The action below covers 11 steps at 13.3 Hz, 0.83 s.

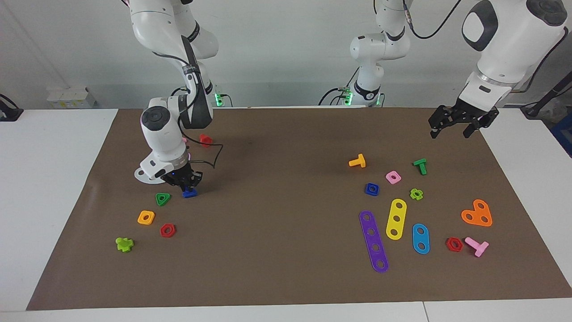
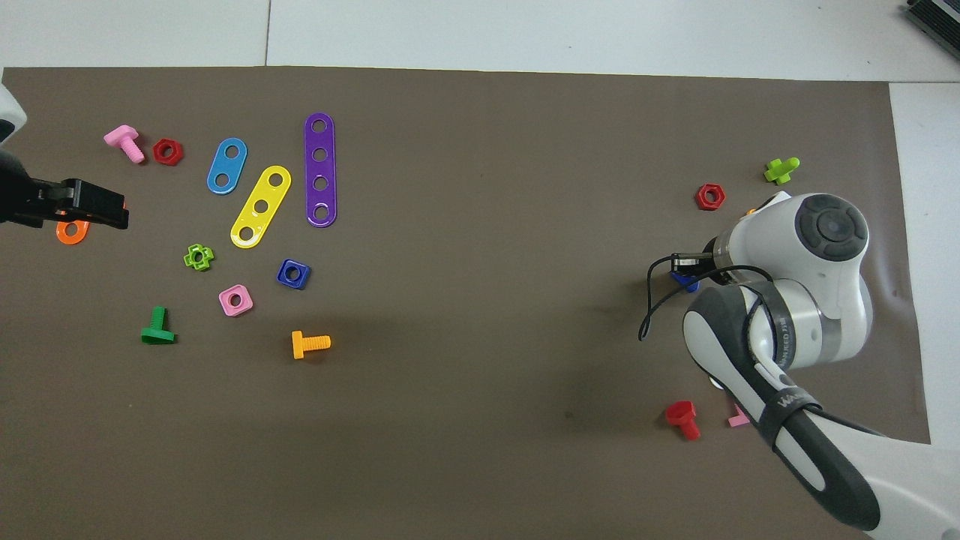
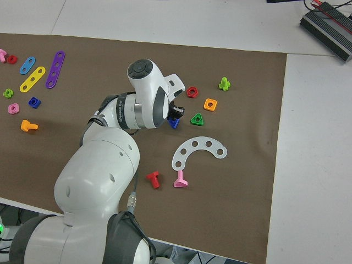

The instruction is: Unscrew and place screws in storage area

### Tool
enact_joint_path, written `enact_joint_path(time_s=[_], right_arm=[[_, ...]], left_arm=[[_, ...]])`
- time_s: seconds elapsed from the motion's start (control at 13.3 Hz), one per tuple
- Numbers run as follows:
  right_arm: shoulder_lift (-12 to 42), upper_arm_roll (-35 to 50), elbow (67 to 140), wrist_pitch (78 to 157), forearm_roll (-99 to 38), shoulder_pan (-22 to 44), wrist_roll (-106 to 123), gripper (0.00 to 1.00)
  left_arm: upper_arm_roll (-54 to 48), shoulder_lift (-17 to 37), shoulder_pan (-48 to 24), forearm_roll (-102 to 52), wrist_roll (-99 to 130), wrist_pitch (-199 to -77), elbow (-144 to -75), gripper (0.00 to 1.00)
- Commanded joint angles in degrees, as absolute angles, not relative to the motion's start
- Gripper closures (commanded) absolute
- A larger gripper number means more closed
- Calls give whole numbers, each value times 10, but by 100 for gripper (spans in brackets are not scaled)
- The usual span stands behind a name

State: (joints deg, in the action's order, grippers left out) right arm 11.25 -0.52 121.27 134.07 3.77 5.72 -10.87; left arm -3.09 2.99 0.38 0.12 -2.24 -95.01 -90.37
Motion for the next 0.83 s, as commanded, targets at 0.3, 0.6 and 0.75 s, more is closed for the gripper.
enact_joint_path(time_s=[0.3,0.6,0.75], right_arm=[[46,0,1172,1285,33,48,-97,3],[12,0,1093,1171,33,47,-98,3],[-3,0,1057,1103,33,49,-98,3]], left_arm=[[-26,-2,-8,11,-27,-978,-947,0],[-26,-2,-8,11,-27,-977,-946,0],[-26,-1,-8,10,-27,-977,-943,0]])
